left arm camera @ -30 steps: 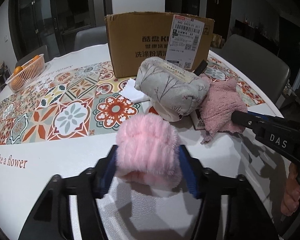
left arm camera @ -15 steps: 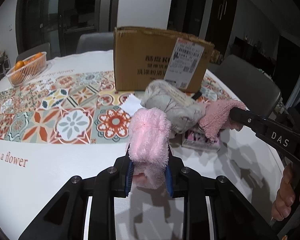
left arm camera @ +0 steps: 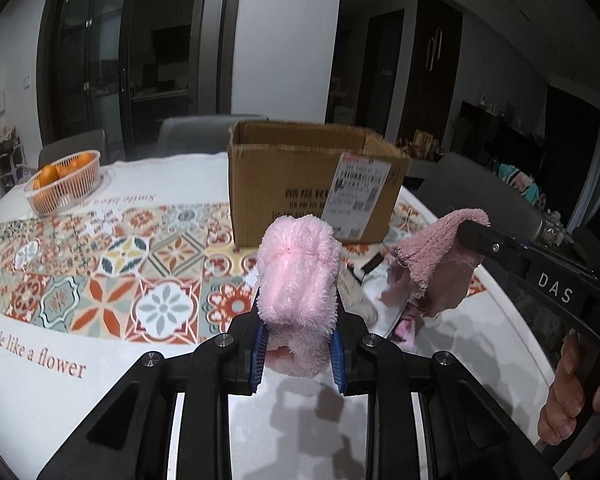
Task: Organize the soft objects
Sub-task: 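Lift the pink band with the left tool while the right tool carries the towel to the box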
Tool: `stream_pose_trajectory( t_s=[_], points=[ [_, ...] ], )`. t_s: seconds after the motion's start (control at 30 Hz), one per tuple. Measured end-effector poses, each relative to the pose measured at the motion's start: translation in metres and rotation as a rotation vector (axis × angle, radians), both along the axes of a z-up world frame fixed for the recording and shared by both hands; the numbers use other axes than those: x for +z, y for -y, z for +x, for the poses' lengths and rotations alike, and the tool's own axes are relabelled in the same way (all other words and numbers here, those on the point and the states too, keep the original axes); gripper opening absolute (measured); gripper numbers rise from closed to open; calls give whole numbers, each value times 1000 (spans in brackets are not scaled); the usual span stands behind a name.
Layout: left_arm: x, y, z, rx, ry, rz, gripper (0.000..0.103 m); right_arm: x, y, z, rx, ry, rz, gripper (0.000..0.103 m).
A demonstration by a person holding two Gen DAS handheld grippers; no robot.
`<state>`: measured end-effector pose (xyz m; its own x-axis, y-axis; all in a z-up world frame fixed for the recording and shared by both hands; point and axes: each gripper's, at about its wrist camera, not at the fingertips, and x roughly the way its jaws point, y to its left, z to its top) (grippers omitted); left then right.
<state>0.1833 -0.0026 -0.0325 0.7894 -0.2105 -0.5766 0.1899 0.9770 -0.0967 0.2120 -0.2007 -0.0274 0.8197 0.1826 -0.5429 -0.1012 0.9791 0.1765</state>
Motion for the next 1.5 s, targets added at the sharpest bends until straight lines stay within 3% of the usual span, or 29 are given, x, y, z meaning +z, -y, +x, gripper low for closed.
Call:
stream_pose_trajectory(
  t_s=[0.67,1.23,1.5],
  points=[
    [63,-12,20,-25,129,-8,27,57,-17,-1,44,155,16,9],
    [97,-18,75,-32,223,-8,27,95,-31,47,77,258,6,9],
    [101,-17,110,-46,226,-20,27,101,-34,76,73,290,-8,9]
  ],
)
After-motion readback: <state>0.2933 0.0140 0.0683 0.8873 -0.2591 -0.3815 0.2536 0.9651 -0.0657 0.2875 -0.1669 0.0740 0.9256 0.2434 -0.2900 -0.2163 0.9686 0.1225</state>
